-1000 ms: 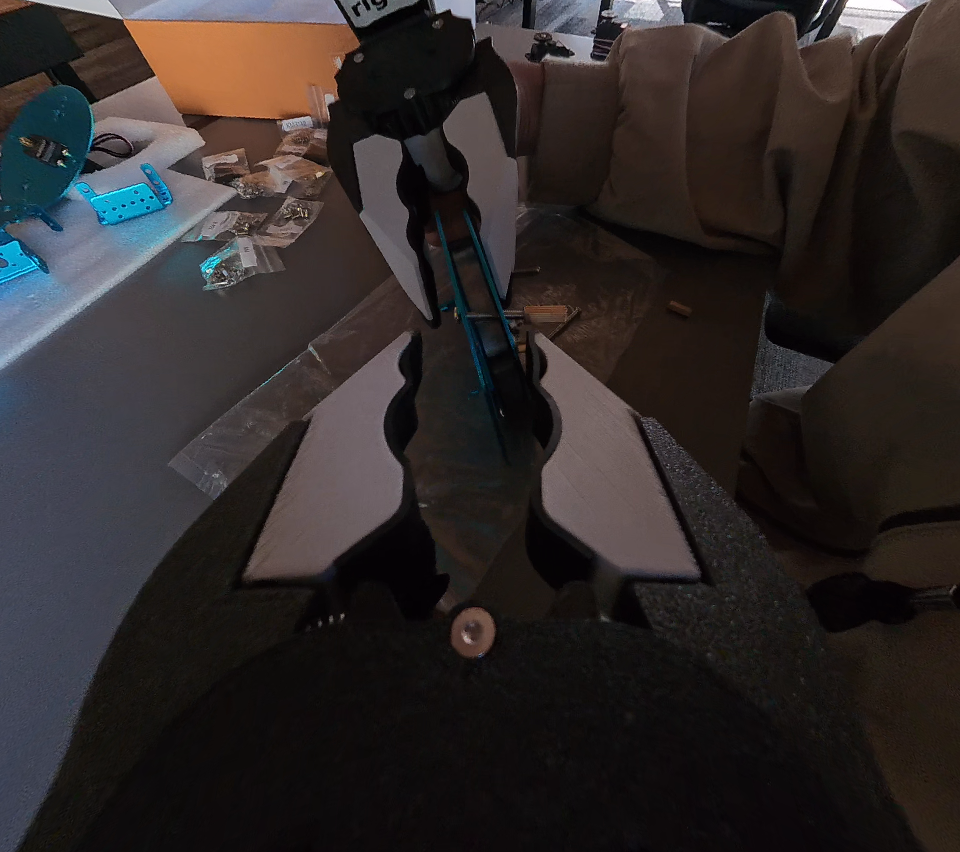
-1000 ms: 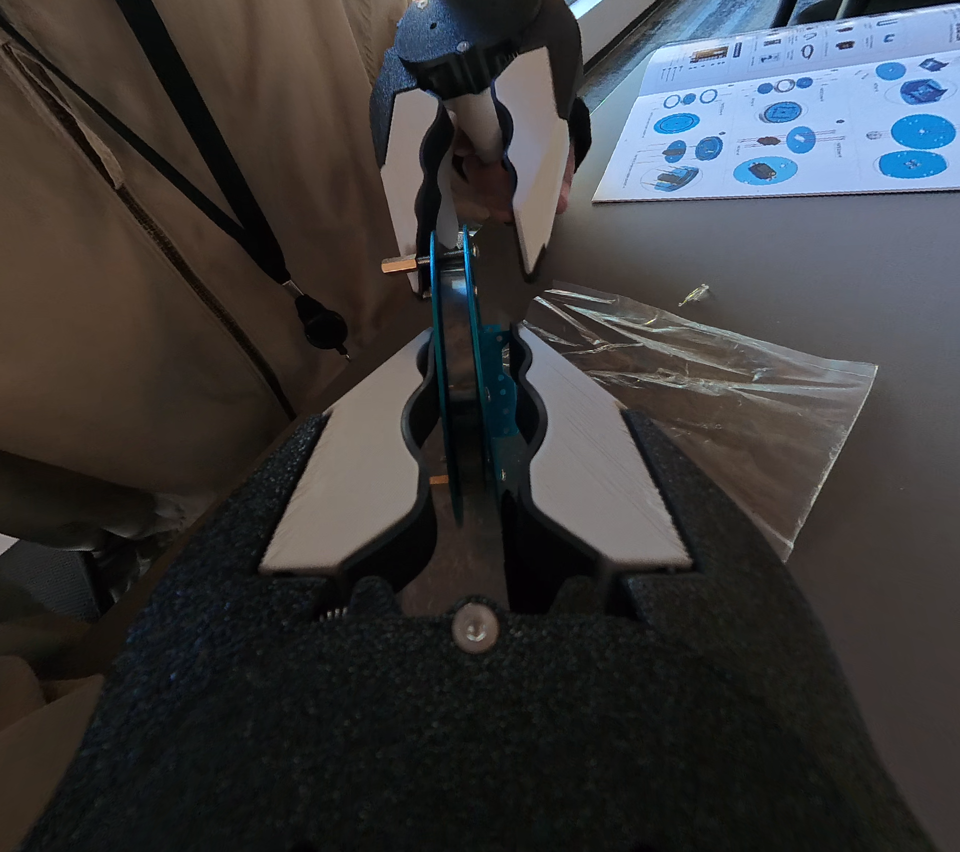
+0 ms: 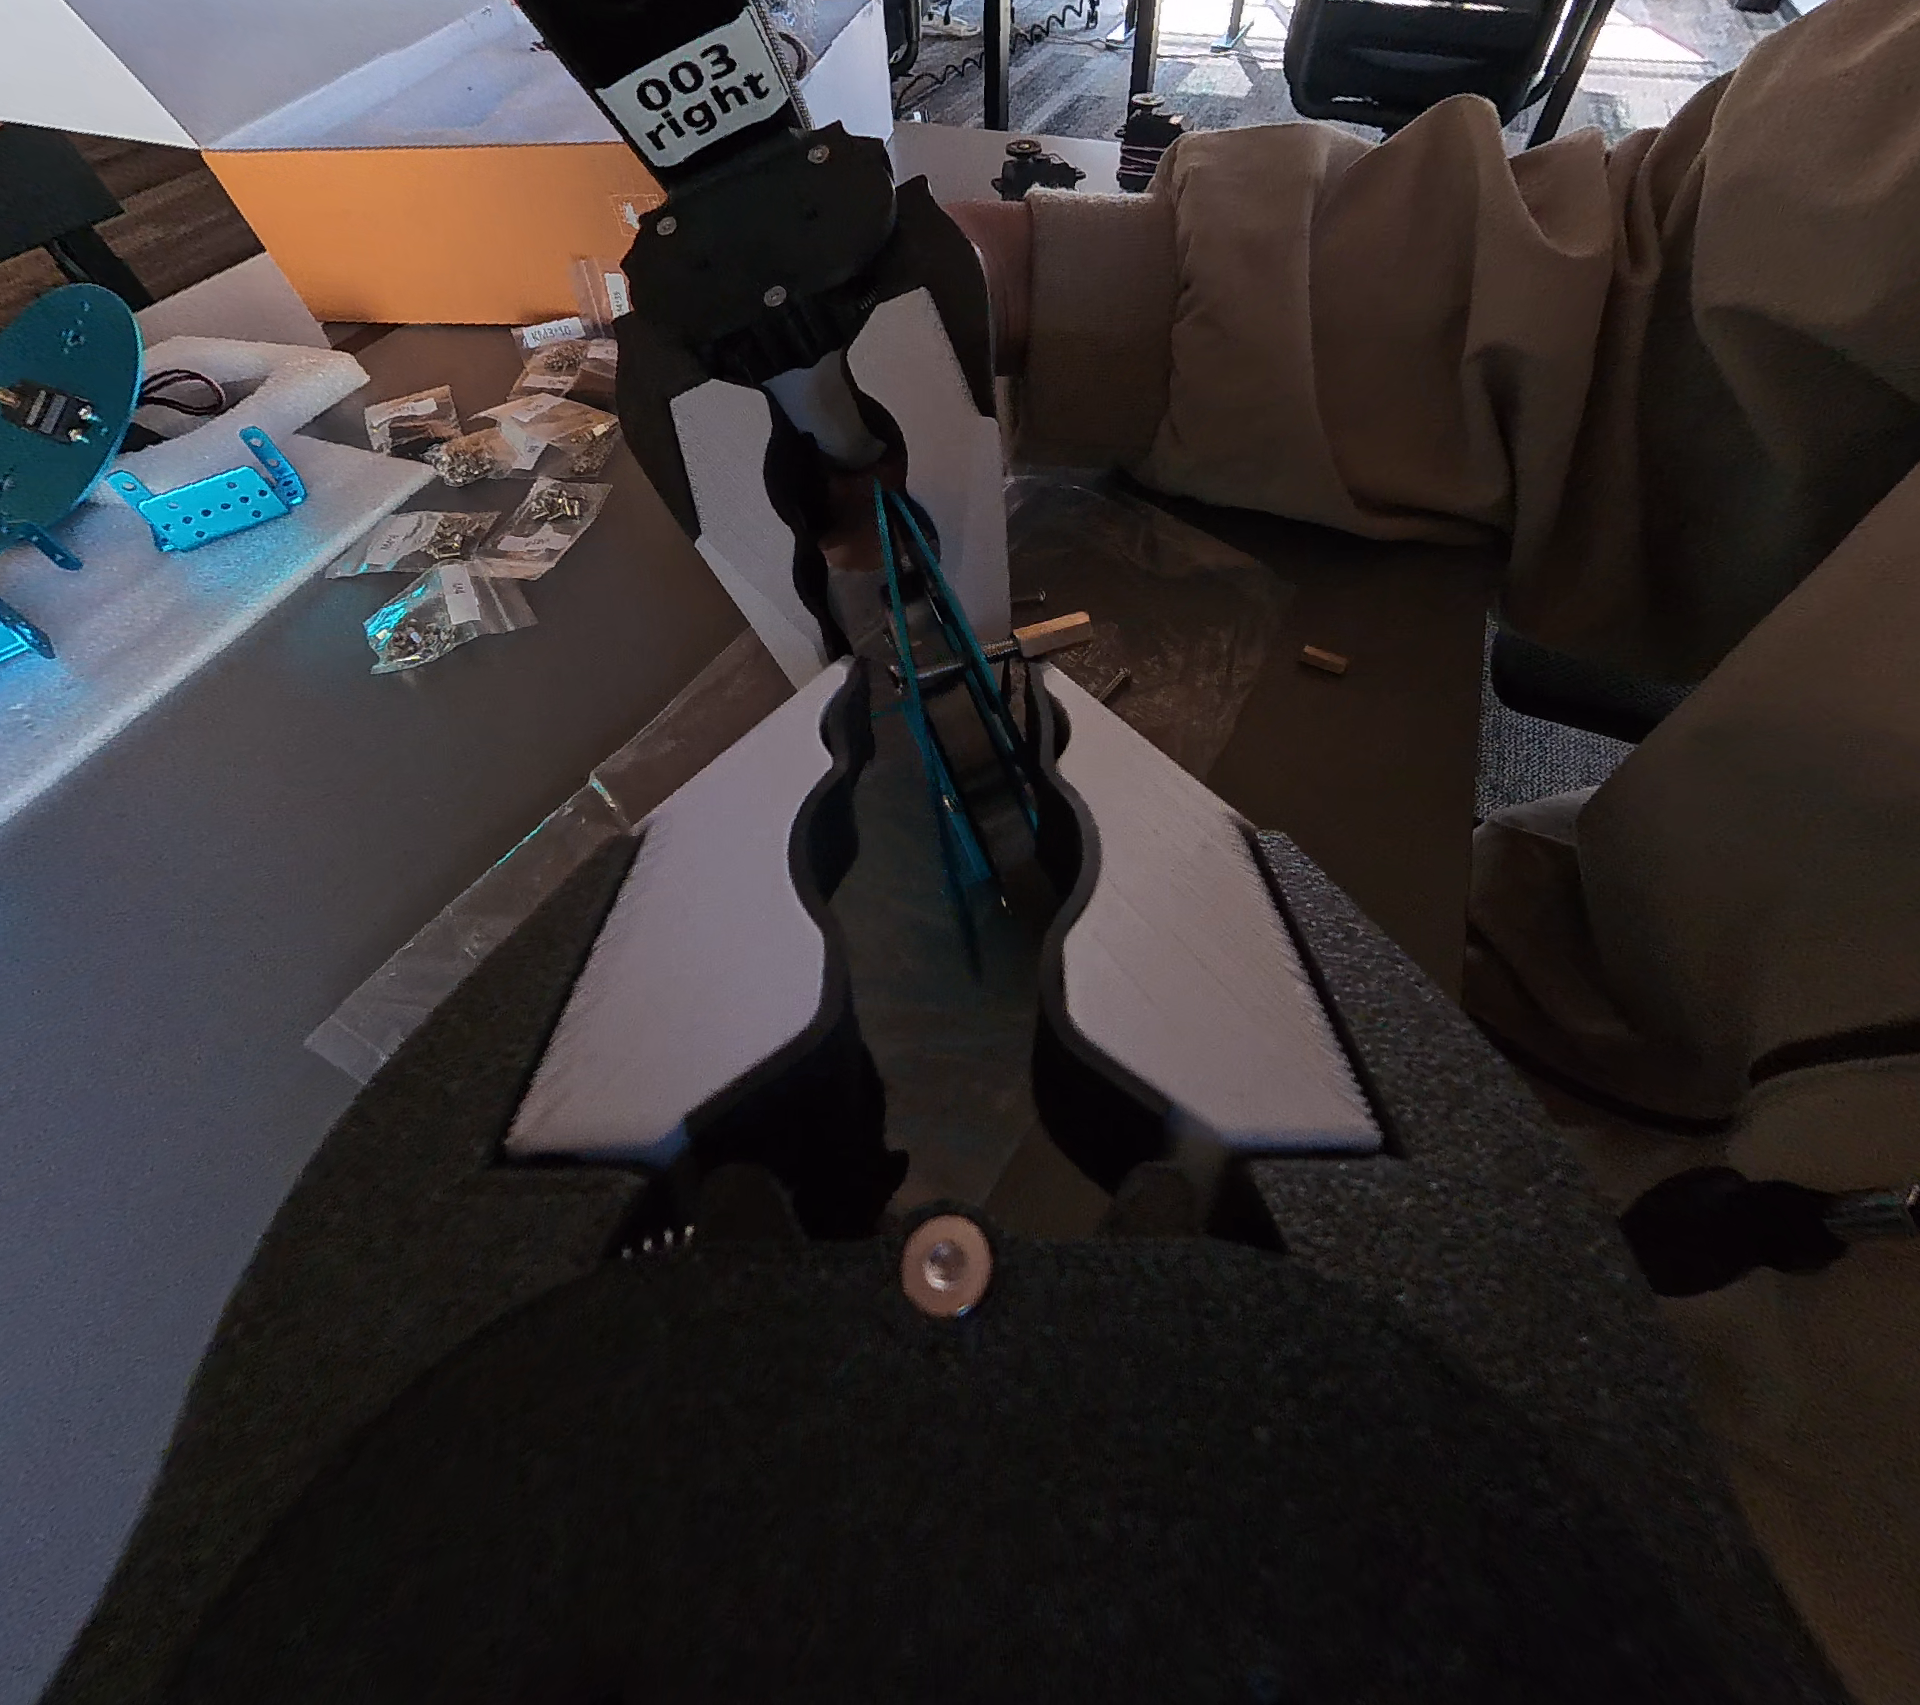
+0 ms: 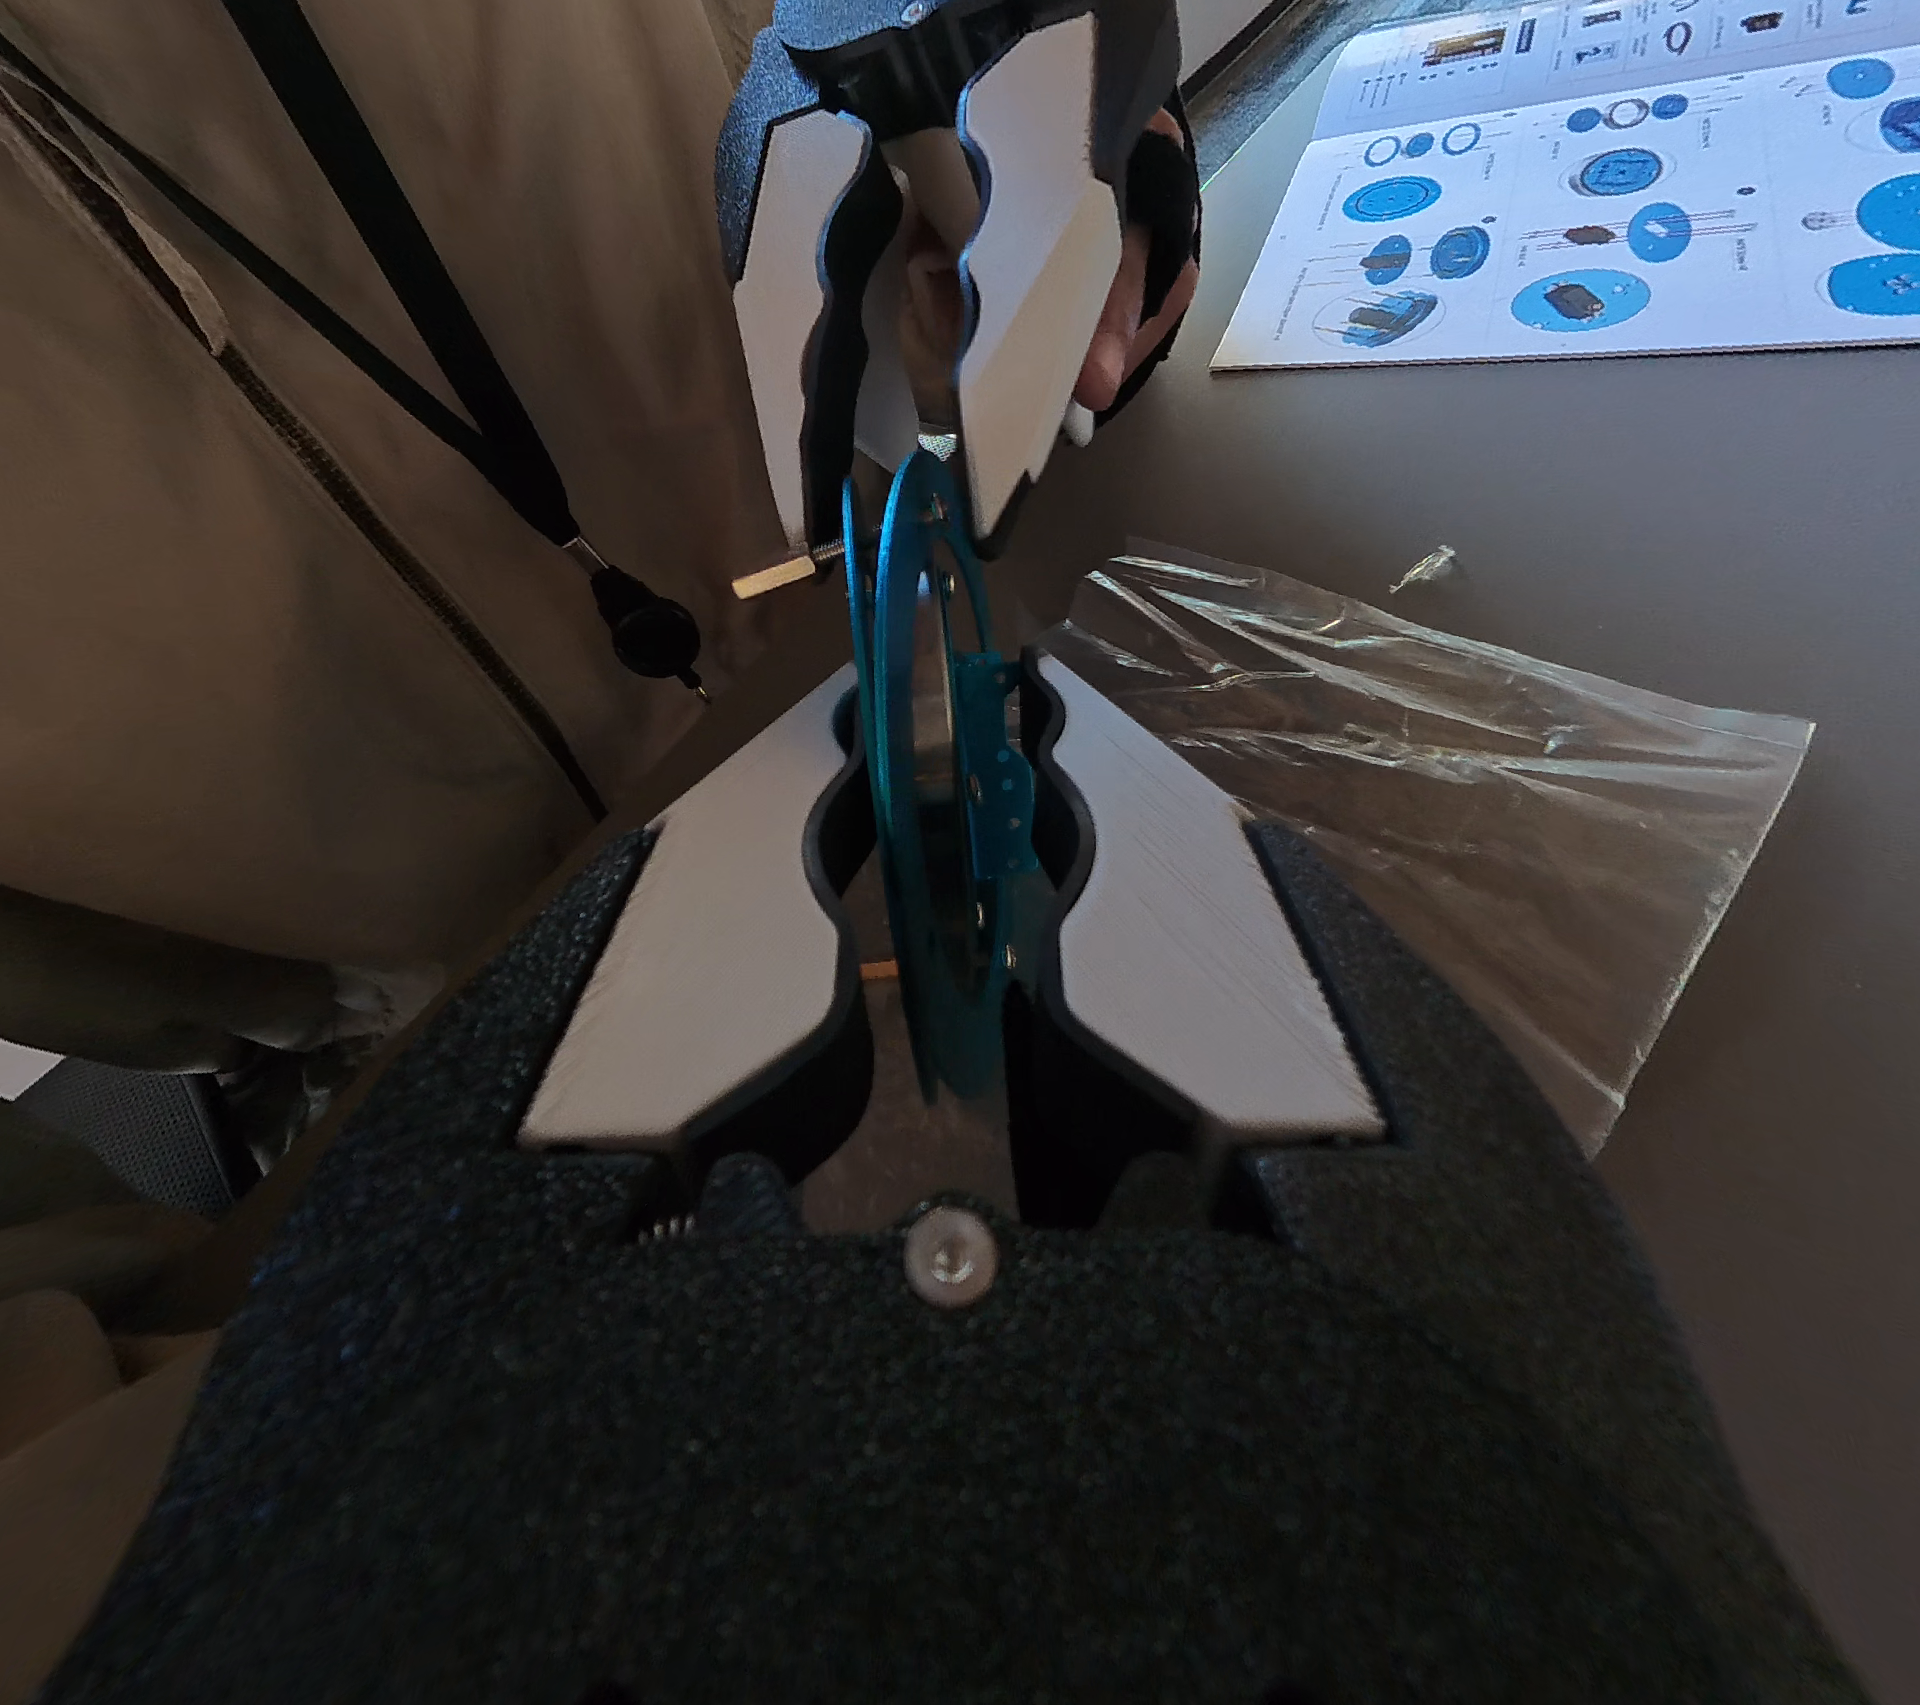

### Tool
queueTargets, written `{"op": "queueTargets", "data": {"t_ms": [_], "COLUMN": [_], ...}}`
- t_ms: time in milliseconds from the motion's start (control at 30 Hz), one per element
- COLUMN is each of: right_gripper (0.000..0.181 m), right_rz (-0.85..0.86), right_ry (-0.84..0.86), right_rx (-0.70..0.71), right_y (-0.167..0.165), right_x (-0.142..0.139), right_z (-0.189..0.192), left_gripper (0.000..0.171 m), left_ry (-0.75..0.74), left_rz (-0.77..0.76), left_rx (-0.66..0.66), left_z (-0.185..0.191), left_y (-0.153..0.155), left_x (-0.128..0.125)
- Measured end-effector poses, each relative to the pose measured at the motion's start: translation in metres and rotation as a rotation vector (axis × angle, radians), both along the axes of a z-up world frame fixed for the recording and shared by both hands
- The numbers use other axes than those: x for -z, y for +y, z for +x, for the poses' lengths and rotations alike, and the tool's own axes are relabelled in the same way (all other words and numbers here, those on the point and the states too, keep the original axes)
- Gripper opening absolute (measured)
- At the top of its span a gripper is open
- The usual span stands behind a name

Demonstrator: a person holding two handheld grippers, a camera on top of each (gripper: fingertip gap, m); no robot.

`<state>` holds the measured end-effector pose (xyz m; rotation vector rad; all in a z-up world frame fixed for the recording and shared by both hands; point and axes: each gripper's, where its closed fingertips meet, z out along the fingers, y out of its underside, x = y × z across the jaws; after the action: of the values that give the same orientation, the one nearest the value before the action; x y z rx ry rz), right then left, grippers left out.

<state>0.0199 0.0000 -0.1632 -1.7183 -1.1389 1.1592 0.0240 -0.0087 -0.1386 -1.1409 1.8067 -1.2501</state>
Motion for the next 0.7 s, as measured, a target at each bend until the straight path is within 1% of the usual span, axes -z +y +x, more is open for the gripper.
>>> {"op": "queueTargets", "data": {"t_ms": [100,233,467,533,700], "right_gripper": [0.025,0.025,0.027,0.029,0.032], "right_rz": [-0.001,-0.015,-0.035,-0.045,-0.053], "right_ry": [-0.002,0.005,0.026,0.020,-0.035], "right_rx": [0.001,0.011,0.047,0.069,0.117], "right_y": [0.000,0.001,0.003,0.003,-0.003], "right_x": [0.000,0.000,-0.002,-0.003,-0.005], "right_z": [0.000,0.001,0.005,0.007,0.010], "left_gripper": [0.024,0.022,0.017,0.015,0.015], "left_ry": [-0.001,-0.008,-0.015,-0.015,-0.013], "left_rz": [-0.002,-0.003,-0.073,-0.078,-0.073], "left_rx": [0.018,-0.004,-0.047,-0.047,-0.026], "left_z": [0.000,0.001,0.005,0.006,0.007], "left_y": [-0.001,0.001,0.007,0.009,0.002], "left_x": [0.000,0.000,-0.001,0.000,-0.001]}}
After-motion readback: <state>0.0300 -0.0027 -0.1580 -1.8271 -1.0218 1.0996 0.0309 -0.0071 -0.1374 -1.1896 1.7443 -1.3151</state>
